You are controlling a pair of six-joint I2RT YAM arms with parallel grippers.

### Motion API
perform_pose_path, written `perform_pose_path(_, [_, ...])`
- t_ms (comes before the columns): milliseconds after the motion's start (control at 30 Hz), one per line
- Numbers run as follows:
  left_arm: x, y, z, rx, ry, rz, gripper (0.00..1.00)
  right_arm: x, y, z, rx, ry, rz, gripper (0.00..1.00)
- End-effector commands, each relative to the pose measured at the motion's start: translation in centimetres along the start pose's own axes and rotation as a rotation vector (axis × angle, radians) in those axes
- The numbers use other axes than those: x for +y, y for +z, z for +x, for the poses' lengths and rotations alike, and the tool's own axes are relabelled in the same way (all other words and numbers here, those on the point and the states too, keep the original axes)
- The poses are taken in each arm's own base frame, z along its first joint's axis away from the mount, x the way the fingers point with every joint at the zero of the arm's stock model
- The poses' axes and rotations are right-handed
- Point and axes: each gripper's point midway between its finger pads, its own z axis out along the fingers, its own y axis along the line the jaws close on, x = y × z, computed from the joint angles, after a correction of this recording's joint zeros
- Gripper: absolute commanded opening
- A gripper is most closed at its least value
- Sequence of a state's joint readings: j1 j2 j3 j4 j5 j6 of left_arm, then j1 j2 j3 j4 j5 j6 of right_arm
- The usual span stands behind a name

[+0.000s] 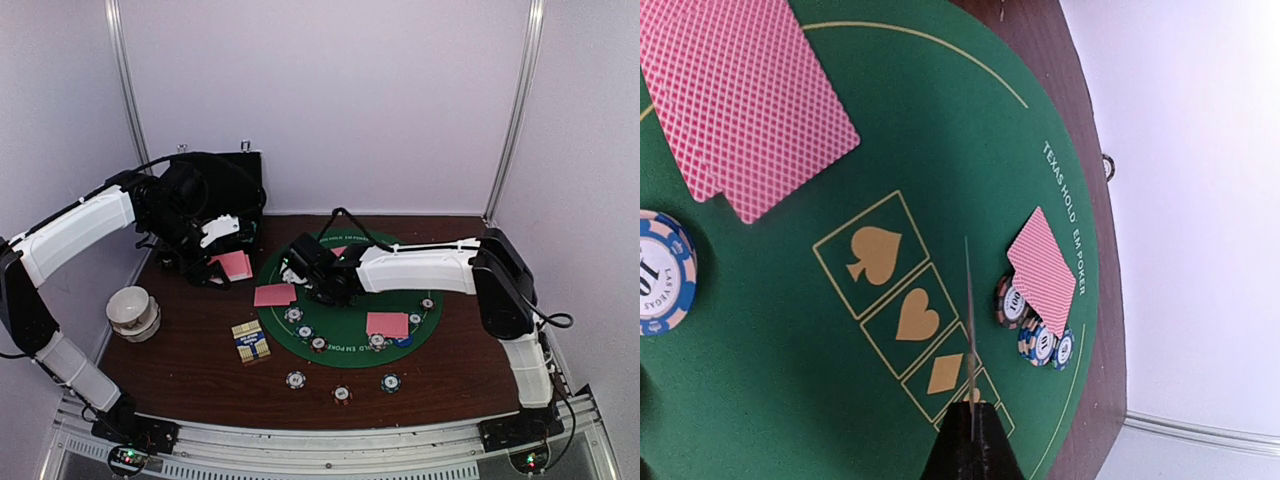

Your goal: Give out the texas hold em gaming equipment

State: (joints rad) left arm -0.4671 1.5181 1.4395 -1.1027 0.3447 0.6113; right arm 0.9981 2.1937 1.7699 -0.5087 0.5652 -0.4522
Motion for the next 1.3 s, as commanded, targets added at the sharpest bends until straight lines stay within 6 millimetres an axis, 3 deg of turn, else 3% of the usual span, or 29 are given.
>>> perform_pose_path(0, [-0.1, -1.2, -0.7, -0.041, 0.004, -0.005, 0.0, 0.6, 1.3, 0.4, 0.027, -0.138, 0.121, 0.0])
perform_pose_path(367, [-0.3, -1.3, -0.8, -0.046, 0.005, 0.002, 0.0, 4.3, 3.8, 1.7, 0.012, -0.221, 0.074, 0.0])
perform_pose_path(633, [-0.2, -1.3, -1.0, -0.049, 0.01, 0.004, 0.0, 4.7, 2.5, 2.3, -0.009, -0.207, 0.025, 0.54])
perform_pose_path(767, [-0.2, -1.2, -1.1, -0.05, 0.009, 0.006, 0.0, 2.0, 1.1, 1.8, -0.027, -0.125, 0.107, 0.67])
perform_pose_path(800, [-0.1, -1.2, -1.1, -0.049, 0.011, 0.006, 0.0, 0.9, 0.5, 1.5, -0.039, -0.089, 0.146, 0.77])
perform_pose_path(833, [-0.1, -1.3, -1.1, -0.049, 0.011, 0.005, 0.0, -0.3, -0.2, 1.2, -0.054, -0.051, 0.189, 0.93])
perform_pose_path(867, [0.0, -1.3, -1.1, -0.048, 0.012, 0.003, 0.0, -1.6, -0.9, 1.0, -0.07, -0.005, 0.232, 0.99])
perform_pose_path(933, [0.0, -1.3, -1.2, -0.049, 0.015, 0.001, 0.0, -4.0, -2.3, 0.5, -0.098, 0.096, 0.311, 1.0])
perform_pose_path(1067, [0.1, -1.4, -1.3, -0.05, 0.015, -0.001, 0.0, -6.9, -4.3, 0.7, -0.132, 0.289, 0.377, 1.0])
perform_pose_path(1200, [0.2, -1.4, -1.4, -0.05, 0.018, -0.003, 0.0, -8.6, -4.5, 2.7, -0.112, 0.497, 0.386, 1.0])
perform_pose_path(1267, [0.2, -1.5, -1.5, -0.053, 0.019, -0.004, 0.0, -8.5, -3.7, 3.8, -0.109, 0.628, 0.278, 1.0])
